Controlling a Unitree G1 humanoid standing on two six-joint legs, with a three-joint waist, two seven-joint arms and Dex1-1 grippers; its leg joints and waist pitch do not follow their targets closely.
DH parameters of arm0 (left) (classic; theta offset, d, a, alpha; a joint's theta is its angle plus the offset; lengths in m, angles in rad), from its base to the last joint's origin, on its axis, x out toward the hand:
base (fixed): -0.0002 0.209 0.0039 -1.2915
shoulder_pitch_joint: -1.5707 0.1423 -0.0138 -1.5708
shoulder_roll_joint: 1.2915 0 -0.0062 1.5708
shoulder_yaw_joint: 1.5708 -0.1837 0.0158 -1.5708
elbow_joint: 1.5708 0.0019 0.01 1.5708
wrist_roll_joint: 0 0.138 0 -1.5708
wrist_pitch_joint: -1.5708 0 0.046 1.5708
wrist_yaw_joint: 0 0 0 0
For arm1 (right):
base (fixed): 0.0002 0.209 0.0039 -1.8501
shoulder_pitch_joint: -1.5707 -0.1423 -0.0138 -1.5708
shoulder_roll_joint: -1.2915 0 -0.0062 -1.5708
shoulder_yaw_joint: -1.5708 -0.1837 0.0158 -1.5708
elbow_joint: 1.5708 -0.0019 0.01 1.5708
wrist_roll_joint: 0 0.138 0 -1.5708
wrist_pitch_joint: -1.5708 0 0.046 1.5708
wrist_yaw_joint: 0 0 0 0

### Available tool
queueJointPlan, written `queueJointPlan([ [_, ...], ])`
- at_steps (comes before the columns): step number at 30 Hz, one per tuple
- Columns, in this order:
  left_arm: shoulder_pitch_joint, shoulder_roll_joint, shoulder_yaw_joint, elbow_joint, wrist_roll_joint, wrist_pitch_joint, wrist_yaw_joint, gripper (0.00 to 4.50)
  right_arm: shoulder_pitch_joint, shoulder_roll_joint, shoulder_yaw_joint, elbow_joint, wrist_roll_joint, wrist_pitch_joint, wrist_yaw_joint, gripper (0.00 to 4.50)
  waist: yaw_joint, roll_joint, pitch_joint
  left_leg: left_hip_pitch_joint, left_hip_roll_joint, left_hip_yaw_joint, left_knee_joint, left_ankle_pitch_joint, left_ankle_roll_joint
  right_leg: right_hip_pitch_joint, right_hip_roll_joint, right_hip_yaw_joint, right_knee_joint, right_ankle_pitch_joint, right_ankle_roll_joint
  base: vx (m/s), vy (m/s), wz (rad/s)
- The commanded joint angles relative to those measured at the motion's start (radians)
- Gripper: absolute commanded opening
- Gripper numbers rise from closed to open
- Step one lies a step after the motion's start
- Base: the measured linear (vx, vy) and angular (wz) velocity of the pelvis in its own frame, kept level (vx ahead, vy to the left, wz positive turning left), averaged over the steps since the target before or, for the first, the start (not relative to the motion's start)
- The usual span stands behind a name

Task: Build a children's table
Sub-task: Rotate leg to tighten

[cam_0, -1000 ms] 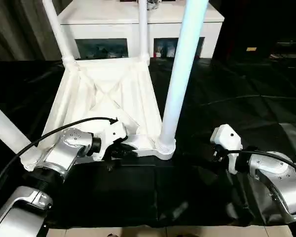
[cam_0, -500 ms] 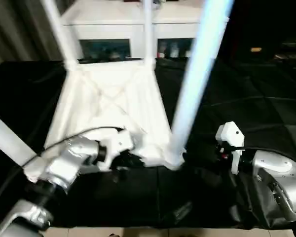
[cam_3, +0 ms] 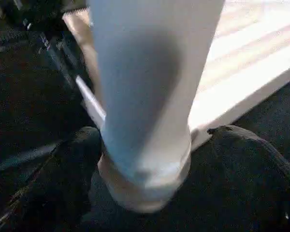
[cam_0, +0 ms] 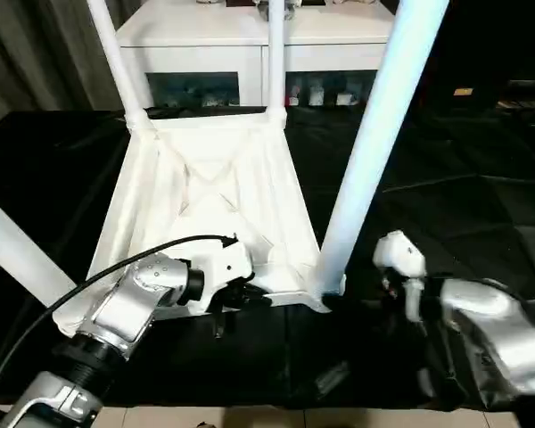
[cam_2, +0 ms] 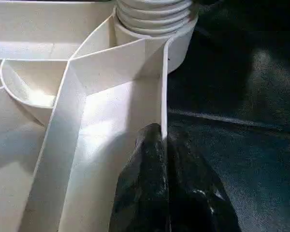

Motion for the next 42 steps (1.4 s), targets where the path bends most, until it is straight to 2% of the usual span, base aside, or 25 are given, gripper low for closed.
queueJointPlan([
  [1,-0.014,-0.014,-0.006,-0.011,-0.014,-0.011,-0.005,0.00,-0.013,0.004,-0.012,0.011,0.016,-0.010,-0.009,4.11,-0.002,-0.011,-0.058,0.013,0.044,-0.020,-0.079,-0.302,0.036,0.038,-0.037,0.025,-0.065,-0.321,-0.207,0.000,0.000,0.00],
  [7,-0.023,-0.011,-0.005,-0.002,-0.009,-0.011,-0.009,0.00,-0.032,0.031,0.003,0.085,0.001,-0.046,0.009,3.95,-0.001,-0.011,-0.058,0.011,0.044,-0.020,-0.080,-0.308,0.034,0.039,-0.038,0.024,-0.065,-0.321,-0.209,0.000,0.000,0.00],
  [9,-0.023,-0.009,-0.003,-0.001,-0.007,-0.012,-0.010,0.00,-0.036,0.033,0.007,0.094,-0.002,-0.052,0.015,3.73,-0.002,-0.014,-0.057,0.012,0.044,-0.020,-0.080,-0.313,0.033,0.038,-0.038,0.024,-0.067,-0.338,-0.203,0.000,0.000,0.00],
  [22,-0.015,0.002,0.004,0.001,-0.001,-0.013,-0.010,0.00,-0.036,0.030,0.018,0.131,-0.004,-0.069,0.050,2.66,-0.003,-0.012,-0.057,0.011,0.044,-0.021,-0.081,-0.316,0.034,0.039,-0.038,0.024,-0.067,-0.346,-0.202,0.000,0.000,0.00],
  [24,-0.014,0.001,0.004,0.003,0.000,-0.014,-0.008,0.00,-0.034,0.033,0.023,0.143,-0.018,-0.065,0.033,2.66,-0.003,-0.011,-0.056,0.011,0.044,-0.021,-0.082,-0.317,0.032,0.039,-0.037,0.024,-0.066,-0.339,-0.205,0.000,0.000,0.00],
  [25,-0.012,-0.012,0.010,0.006,-0.001,-0.001,0.015,0.00,-0.040,0.048,0.030,0.180,-0.056,-0.071,-0.023,2.61,-0.004,-0.012,-0.057,0.010,0.044,-0.020,-0.081,-0.317,0.031,0.038,-0.038,0.024,-0.066,-0.337,-0.207,0.000,0.000,0.00],
  [27,-0.016,-0.037,0.016,0.017,0.010,0.012,0.063,0.00,-0.052,0.080,0.032,0.233,-0.099,-0.059,-0.120,2.60,-0.007,-0.013,-0.054,0.009,0.042,-0.021,-0.082,-0.329,0.023,0.037,-0.038,0.022,-0.068,-0.368,-0.202,0.000,0.000,0.00],
  [29,-0.026,-0.060,0.017,0.031,0.020,0.024,0.099,0.00,-0.060,0.114,0.026,0.264,-0.110,-0.038,-0.183,2.59,-0.014,-0.013,-0.051,0.008,0.040,-0.025,-0.086,-0.362,0.011,0.038,-0.038,0.019,-0.074,-0.442,-0.176,0.000,0.000,0.00],
  [31,-0.037,-0.085,0.019,0.046,0.032,0.037,0.143,0.00,-0.070,0.150,0.019,0.293,-0.120,-0.022,-0.243,2.59,-0.025,-0.013,-0.046,0.019,0.037,-0.027,-0.084,-0.420,-0.008,0.022,-0.037,0.018,-0.089,-0.533,-0.146,0.000,0.000,0.00],
  [32,-0.047,-0.107,0.020,0.057,0.040,0.051,0.174,0.00,-0.081,0.181,0.014,0.314,-0.130,-0.006,-0.302,2.59,-0.033,-0.017,-0.045,0.019,0.035,-0.033,-0.085,-0.453,-0.014,0.026,-0.036,0.010,-0.094,-0.585,-0.122,0.000,0.000,0.00],
  [33,-0.074,-0.163,0.023,0.086,0.057,0.085,0.253,0.00,-0.113,0.259,-0.003,0.367,-0.154,0.033,-0.451,2.59,-0.037,-0.014,-0.043,0.019,0.035,-0.033,-0.086,-0.466,-0.017,0.022,-0.036,0.010,-0.096,-0.603,-0.113,0.000,0.000,0.00],
  [34,-0.087,-0.189,0.025,0.098,0.064,0.100,0.288,0.00,-0.129,0.292,-0.011,0.390,-0.164,0.050,-0.518,2.59,-0.048,-0.015,-0.037,0.028,0.029,-0.036,-0.082,-0.505,-0.031,0.013,-0.032,-0.001,-0.109,-0.681,-0.084,-0.051,0.007,-0.07],
  [35,-0.101,-0.211,0.024,0.110,0.072,0.116,0.317,0.00,-0.148,0.321,-0.019,0.416,-0.173,0.061,-0.577,2.59,-0.064,-0.016,-0.035,0.030,0.025,-0.045,-0.078,-0.542,-0.042,0.014,-0.034,-0.018,-0.120,-0.749,-0.051,-0.051,0.007,-0.07],
  [36,-0.112,-0.230,0.027,0.122,0.080,0.122,0.350,0.00,-0.164,0.341,-0.031,0.436,-0.174,0.065,-0.622,2.59,-0.071,-0.012,-0.036,0.030,0.024,-0.051,-0.080,-0.558,-0.045,0.019,-0.034,-0.027,-0.125,-0.759,-0.036,-0.059,0.017,-0.14],
  [37,-0.136,-0.271,0.032,0.148,0.099,0.134,0.422,0.00,-0.198,0.383,-0.058,0.482,-0.174,0.074,-0.721,2.59,-0.084,0.003,-0.033,0.031,0.030,-0.064,-0.089,-0.608,-0.046,0.028,-0.034,-0.041,-0.130,-0.731,-0.033,0.000,0.000,0.00],
  [38,-0.165,-0.327,0.048,0.183,0.111,0.140,0.511,0.00,-0.244,0.429,-0.089,0.537,-0.167,0.072,-0.824,2.59,-0.095,0.010,-0.031,0.031,0.037,-0.075,-0.101,-0.673,-0.050,0.041,-0.030,-0.062,-0.130,-0.665,-0.039,0.000,0.000,0.00],
  [39,-0.170,-0.335,0.050,0.188,0.113,0.141,0.524,0.00,-0.251,0.436,-0.093,0.546,-0.166,0.071,-0.839,2.59,-0.095,0.019,-0.026,0.041,0.041,-0.077,-0.111,-0.727,-0.054,0.040,-0.021,-0.074,-0.132,-0.633,-0.044,-0.056,0.040,-0.03],
  [40,-0.179,-0.350,0.055,0.200,0.116,0.137,0.549,0.00,-0.265,0.448,-0.102,0.563,-0.162,0.067,-0.866,2.59,-0.093,0.024,-0.027,0.031,0.064,-0.085,-0.138,-0.795,-0.054,0.074,-0.019,-0.076,-0.086,-0.492,-0.067,-0.056,0.021,0.07],
  [41,-0.194,-0.364,0.050,0.218,0.127,0.124,0.566,0.00,-0.294,0.467,-0.110,0.598,-0.156,0.045,-0.885,2.59,-0.087,0.023,-0.023,0.020,0.075,-0.079,-0.163,-0.826,-0.054,0.085,-0.012,-0.070,-0.056,-0.420,-0.081,-0.056,0.021,0.07],
  [42,-0.202,-0.368,0.046,0.229,0.134,0.113,0.570,0.00,-0.310,0.480,-0.118,0.618,-0.145,0.023,-0.882,2.59,-0.071,0.020,-0.015,-0.001,0.089,-0.056,-0.209,-0.874,-0.048,0.102,-0.003,-0.063,0.012,-0.365,-0.094,-0.062,-0.016,0.14],
])
